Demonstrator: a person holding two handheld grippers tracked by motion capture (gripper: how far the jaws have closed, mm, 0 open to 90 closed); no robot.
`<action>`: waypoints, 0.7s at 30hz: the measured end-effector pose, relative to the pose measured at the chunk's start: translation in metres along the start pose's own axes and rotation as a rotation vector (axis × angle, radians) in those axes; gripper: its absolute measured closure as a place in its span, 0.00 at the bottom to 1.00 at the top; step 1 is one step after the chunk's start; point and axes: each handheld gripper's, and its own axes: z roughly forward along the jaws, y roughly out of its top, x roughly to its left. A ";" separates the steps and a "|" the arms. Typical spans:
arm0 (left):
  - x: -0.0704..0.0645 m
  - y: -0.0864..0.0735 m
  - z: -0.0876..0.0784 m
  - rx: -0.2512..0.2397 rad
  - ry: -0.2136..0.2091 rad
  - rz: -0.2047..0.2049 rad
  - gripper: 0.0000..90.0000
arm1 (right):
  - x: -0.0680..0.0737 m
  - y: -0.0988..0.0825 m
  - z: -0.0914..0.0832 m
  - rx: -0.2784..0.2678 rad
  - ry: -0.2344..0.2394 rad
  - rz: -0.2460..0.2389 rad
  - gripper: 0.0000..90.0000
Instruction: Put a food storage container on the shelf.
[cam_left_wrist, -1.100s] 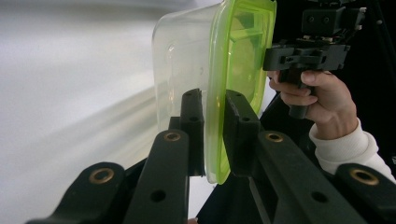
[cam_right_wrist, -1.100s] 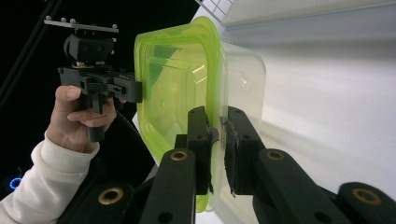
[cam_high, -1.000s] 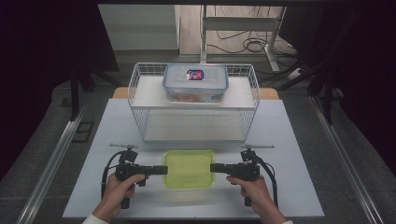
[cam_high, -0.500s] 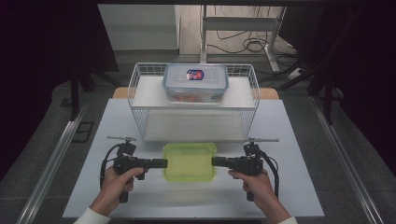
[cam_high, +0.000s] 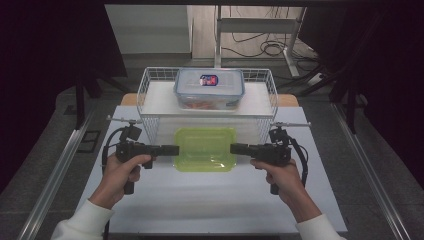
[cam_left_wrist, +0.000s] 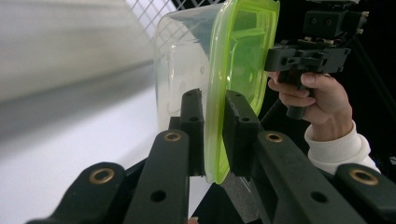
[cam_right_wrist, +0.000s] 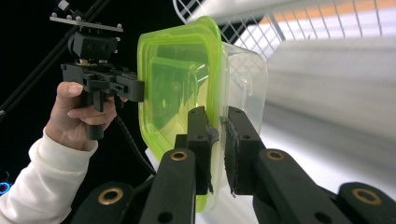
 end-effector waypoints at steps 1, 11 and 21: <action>-0.002 0.005 -0.002 -0.002 -0.001 0.004 0.89 | 0.002 0.005 -0.001 -0.002 0.001 -0.003 0.90; -0.018 0.051 -0.014 -0.028 -0.003 0.035 0.90 | 0.018 0.053 -0.010 -0.029 0.000 -0.040 0.90; -0.024 0.105 -0.019 -0.042 -0.010 0.045 0.90 | 0.018 0.108 -0.015 -0.037 0.018 -0.019 0.90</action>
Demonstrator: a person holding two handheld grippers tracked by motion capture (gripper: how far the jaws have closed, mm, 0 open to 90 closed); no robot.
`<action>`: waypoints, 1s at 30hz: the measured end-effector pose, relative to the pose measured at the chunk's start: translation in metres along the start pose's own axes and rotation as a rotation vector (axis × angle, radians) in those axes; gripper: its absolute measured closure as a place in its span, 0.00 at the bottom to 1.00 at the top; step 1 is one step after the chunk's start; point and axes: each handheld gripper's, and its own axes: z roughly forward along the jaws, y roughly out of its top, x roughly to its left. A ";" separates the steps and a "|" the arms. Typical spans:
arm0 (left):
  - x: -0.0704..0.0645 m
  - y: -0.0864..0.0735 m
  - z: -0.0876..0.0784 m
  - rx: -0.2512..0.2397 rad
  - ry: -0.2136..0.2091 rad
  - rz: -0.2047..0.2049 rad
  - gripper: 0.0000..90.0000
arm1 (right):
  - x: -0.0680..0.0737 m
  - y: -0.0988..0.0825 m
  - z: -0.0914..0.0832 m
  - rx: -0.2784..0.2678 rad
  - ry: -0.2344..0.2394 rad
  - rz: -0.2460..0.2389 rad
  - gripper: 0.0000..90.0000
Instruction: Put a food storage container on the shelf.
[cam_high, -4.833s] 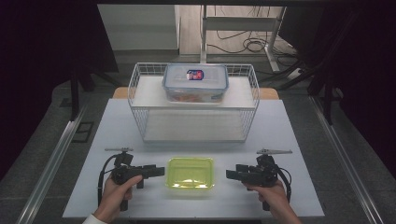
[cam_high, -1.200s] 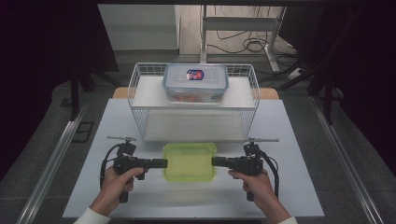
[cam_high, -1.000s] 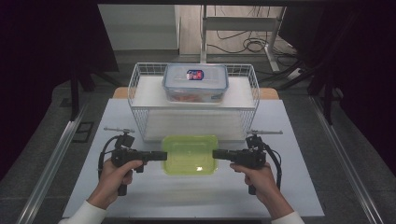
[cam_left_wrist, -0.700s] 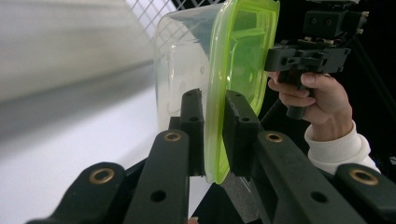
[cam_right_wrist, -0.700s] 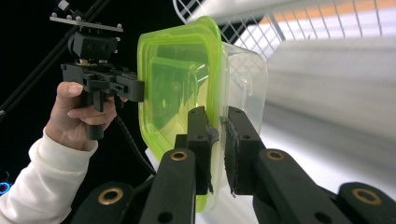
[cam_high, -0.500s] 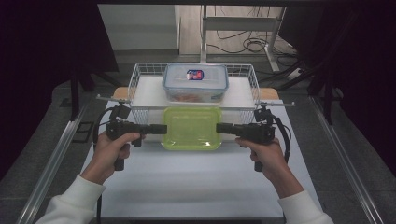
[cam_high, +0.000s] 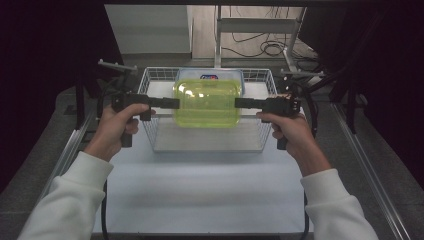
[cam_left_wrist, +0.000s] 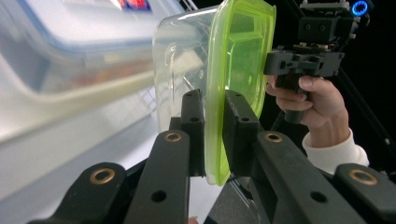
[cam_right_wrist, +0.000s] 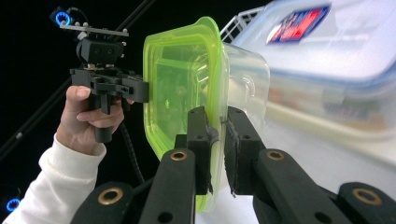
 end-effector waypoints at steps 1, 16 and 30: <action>0.000 0.005 0.001 0.000 0.001 -0.004 0.90 | -0.002 0.005 0.000 -0.006 -0.005 0.005 0.90; 0.028 0.069 0.015 0.045 -0.023 -0.093 0.90 | -0.040 0.054 0.010 -0.039 0.032 0.140 0.90; 0.066 0.090 0.027 0.021 -0.031 -0.187 0.90 | -0.067 0.083 0.029 -0.050 0.010 0.230 0.90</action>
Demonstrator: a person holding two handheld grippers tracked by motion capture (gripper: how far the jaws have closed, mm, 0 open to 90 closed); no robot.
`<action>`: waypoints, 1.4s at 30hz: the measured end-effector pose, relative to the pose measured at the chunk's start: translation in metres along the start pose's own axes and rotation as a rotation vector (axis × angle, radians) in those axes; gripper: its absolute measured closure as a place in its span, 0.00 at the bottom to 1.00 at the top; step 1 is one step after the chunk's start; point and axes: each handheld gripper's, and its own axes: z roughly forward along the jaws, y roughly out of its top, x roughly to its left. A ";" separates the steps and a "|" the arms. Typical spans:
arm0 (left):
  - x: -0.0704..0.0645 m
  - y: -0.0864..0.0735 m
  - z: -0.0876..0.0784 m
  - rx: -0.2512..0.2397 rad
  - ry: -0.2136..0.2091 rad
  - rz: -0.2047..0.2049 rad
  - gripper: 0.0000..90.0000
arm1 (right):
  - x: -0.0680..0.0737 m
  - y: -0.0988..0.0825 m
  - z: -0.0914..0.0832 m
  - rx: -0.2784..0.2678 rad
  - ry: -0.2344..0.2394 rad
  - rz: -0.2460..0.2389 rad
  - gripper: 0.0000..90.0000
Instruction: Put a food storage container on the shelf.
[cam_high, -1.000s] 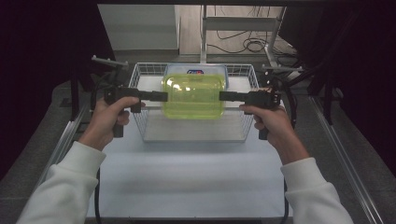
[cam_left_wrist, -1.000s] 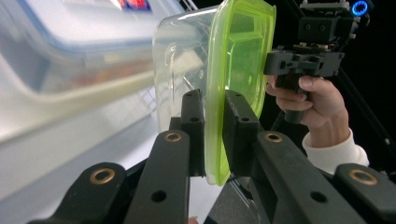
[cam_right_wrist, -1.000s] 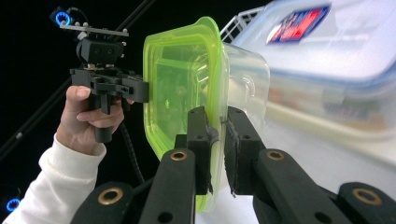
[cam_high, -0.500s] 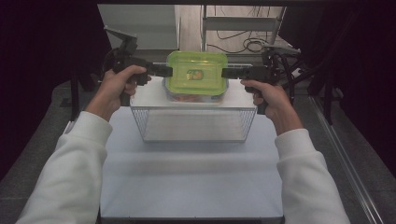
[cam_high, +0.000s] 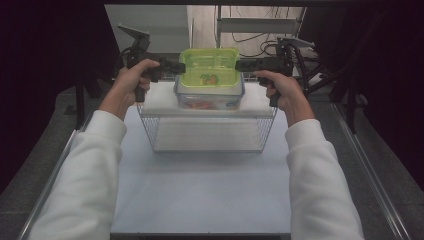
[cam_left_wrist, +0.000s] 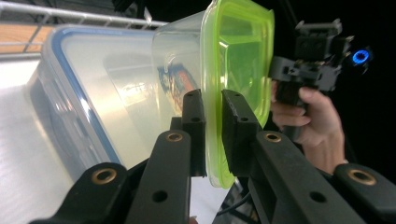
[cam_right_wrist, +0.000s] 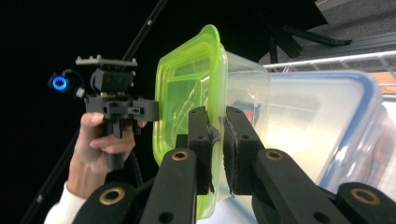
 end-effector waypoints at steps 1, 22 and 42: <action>0.001 0.001 0.000 -0.003 -0.002 -0.004 0.90 | -0.002 0.001 0.001 -0.004 0.004 0.006 0.90; 0.011 0.000 0.011 -0.085 0.020 -0.043 0.80 | -0.019 -0.001 0.013 -0.057 -0.015 0.066 0.80; -0.004 -0.009 0.000 -0.135 0.079 0.092 0.33 | -0.003 -0.003 -0.008 -0.119 -0.112 -0.059 0.52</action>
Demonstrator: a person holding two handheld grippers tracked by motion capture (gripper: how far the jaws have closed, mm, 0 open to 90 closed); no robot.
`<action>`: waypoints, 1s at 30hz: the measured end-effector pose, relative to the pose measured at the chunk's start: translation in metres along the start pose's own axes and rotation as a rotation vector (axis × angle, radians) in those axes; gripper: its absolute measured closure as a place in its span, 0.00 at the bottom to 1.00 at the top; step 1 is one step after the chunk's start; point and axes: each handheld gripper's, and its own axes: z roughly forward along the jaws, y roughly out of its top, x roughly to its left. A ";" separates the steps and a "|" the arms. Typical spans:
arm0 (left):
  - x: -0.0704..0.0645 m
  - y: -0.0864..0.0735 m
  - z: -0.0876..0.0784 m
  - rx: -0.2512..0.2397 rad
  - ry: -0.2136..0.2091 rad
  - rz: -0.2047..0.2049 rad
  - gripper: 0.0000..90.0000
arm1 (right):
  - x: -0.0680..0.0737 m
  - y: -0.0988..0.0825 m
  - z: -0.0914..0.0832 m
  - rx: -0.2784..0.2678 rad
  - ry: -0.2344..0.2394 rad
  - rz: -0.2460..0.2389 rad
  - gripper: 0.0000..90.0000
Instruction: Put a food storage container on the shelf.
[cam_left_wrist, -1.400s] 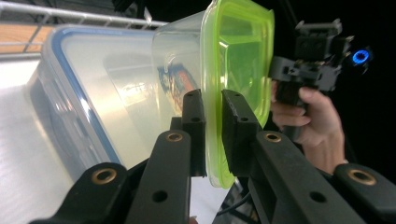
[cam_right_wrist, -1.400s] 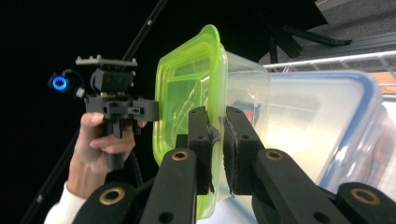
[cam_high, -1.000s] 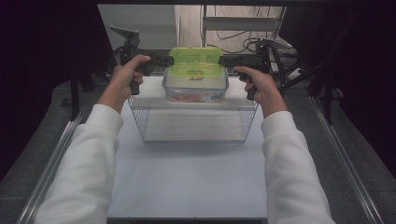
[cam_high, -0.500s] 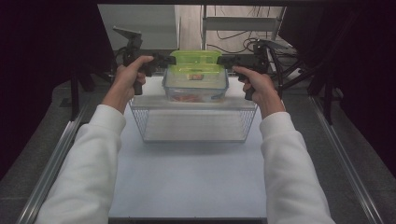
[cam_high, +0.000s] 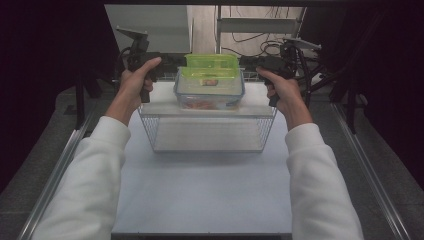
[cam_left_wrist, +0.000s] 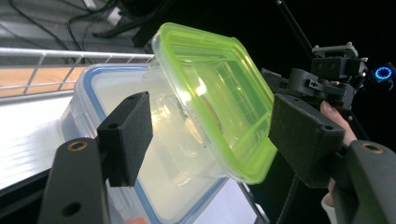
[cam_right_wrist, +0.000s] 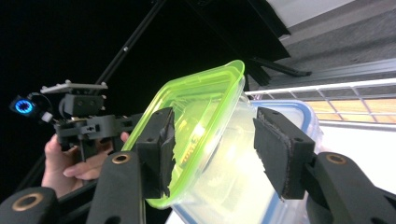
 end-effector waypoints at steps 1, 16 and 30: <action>-0.002 -0.001 -0.002 -0.006 0.002 0.012 0.33 | 0.002 -0.001 -0.002 0.002 0.001 -0.003 0.51; -0.019 -0.042 -0.035 -0.026 0.024 0.108 0.31 | 0.018 -0.026 -0.039 0.043 -0.012 -0.118 0.45; -0.033 -0.133 -0.058 0.035 0.054 0.214 0.32 | 0.025 -0.094 -0.073 0.115 0.039 -0.252 0.45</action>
